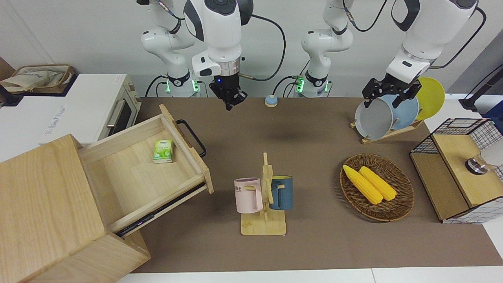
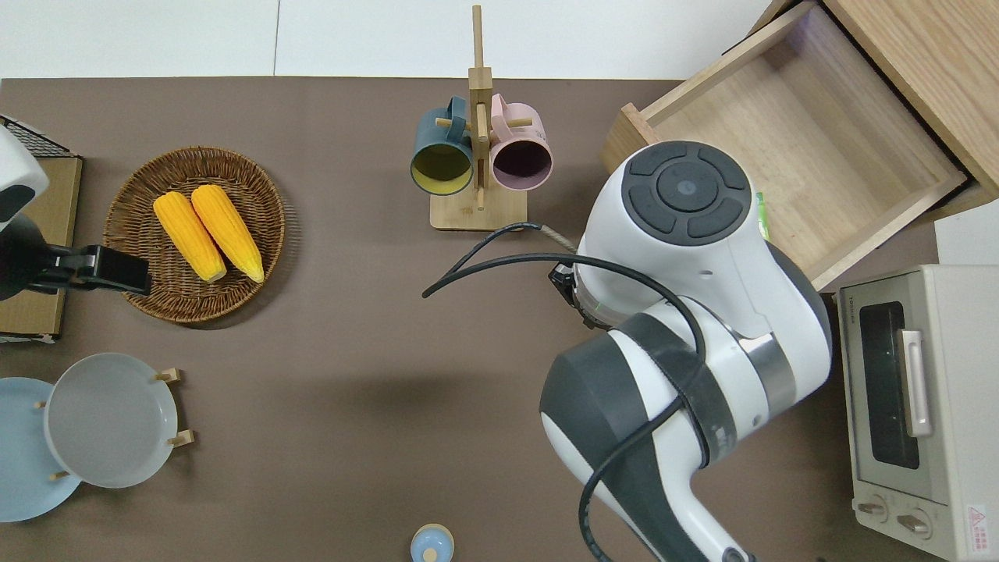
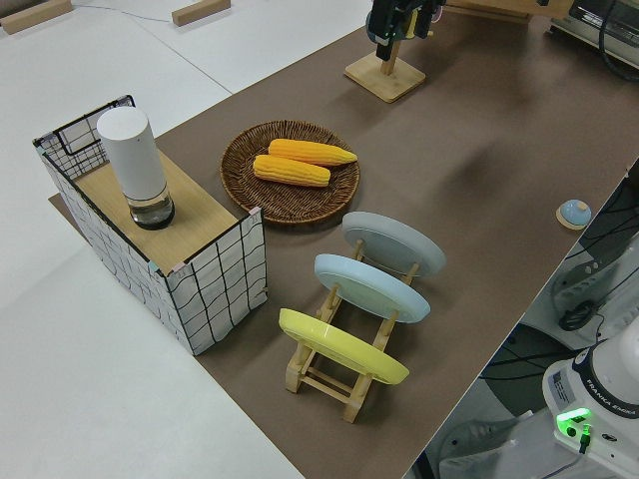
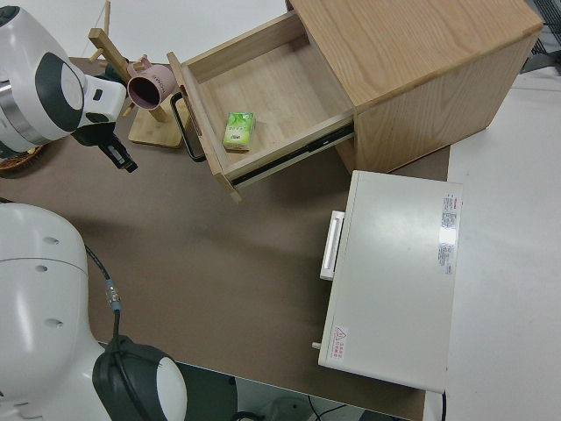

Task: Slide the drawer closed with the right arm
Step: 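Push the drawer front with the right arm, sliding it away from the robot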

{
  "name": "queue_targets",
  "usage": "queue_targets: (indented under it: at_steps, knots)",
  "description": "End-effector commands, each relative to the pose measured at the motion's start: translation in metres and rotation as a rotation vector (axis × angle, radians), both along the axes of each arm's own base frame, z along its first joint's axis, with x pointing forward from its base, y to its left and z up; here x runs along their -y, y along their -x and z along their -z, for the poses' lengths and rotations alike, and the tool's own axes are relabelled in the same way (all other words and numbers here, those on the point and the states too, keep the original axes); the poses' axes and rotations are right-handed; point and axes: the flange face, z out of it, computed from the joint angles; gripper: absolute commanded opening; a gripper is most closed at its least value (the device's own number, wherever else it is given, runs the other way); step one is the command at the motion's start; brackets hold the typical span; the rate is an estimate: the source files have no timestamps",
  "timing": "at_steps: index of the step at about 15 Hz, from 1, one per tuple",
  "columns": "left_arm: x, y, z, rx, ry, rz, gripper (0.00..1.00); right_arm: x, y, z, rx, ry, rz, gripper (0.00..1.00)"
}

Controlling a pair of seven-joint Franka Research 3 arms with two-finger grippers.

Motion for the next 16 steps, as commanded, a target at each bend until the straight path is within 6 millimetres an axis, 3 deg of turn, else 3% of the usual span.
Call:
queue_targets:
  at_steps: [1, 6, 10, 16]
  knots:
    - [0.002, 0.003, -0.006, -0.003, -0.019, -0.005, 1.0, 0.004, -0.008, 0.015, 0.015, 0.011, 0.056, 0.0]
    - [0.002, 0.003, -0.005, -0.004, -0.019, -0.005, 0.99, 0.012, -0.025, 0.025, 0.055, -0.005, 0.072, 0.0]
    - [0.002, 0.003, -0.006, -0.003, -0.019, -0.005, 0.99, 0.034, -0.043, 0.038, 0.064, 0.005, 0.102, 0.0]
    - [0.002, 0.003, -0.004, -0.006, -0.019, -0.005, 0.99, 0.045, -0.062, 0.043, 0.124, -0.011, 0.112, 0.0]
